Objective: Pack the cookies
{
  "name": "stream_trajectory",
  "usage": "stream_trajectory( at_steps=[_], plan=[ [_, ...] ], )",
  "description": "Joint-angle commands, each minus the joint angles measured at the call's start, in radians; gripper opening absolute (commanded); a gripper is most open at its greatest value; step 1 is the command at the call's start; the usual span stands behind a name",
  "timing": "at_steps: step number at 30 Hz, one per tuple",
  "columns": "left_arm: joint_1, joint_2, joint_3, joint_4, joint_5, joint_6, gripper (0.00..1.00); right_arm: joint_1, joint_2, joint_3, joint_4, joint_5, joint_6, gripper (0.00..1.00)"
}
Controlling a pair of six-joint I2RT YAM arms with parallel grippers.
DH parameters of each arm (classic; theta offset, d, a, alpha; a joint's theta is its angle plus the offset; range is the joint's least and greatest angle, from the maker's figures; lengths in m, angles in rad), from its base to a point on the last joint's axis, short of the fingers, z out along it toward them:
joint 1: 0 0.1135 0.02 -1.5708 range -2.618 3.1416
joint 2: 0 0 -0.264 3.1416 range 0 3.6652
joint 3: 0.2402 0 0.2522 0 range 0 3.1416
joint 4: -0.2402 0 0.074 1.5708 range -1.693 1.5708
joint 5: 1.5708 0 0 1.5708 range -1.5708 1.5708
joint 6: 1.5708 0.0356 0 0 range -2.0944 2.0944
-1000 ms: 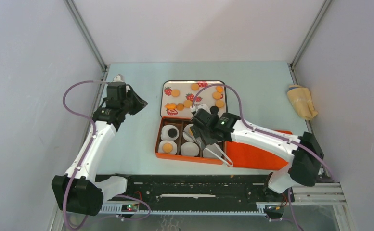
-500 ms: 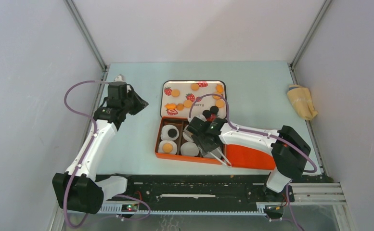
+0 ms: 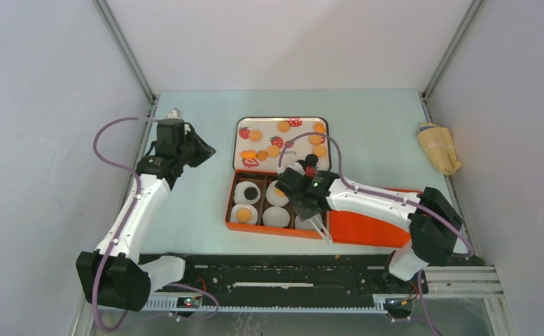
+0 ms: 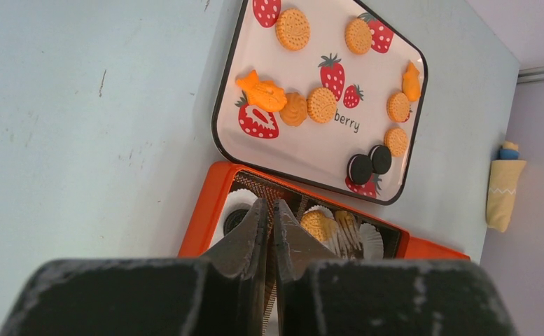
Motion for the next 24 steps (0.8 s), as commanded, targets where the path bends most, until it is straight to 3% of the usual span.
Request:
stream_trajectory(
  at_steps=[1, 10, 24],
  plan=[
    [-0.007, -0.027, 0.045, 0.012, 0.015, 0.018, 0.11, 0.017, -0.120, 0.060, -0.039, 0.068, 0.024, 0.39],
    [-0.007, -0.024, 0.052, 0.015, 0.015, 0.017, 0.11, -0.029, -0.193, 0.180, -0.043, 0.110, -0.020, 0.39],
    [-0.007, 0.000, 0.082, 0.006, -0.003, 0.034, 0.12, -0.206, 0.117, 0.456, 0.041, 0.087, -0.148, 0.50]
  ],
)
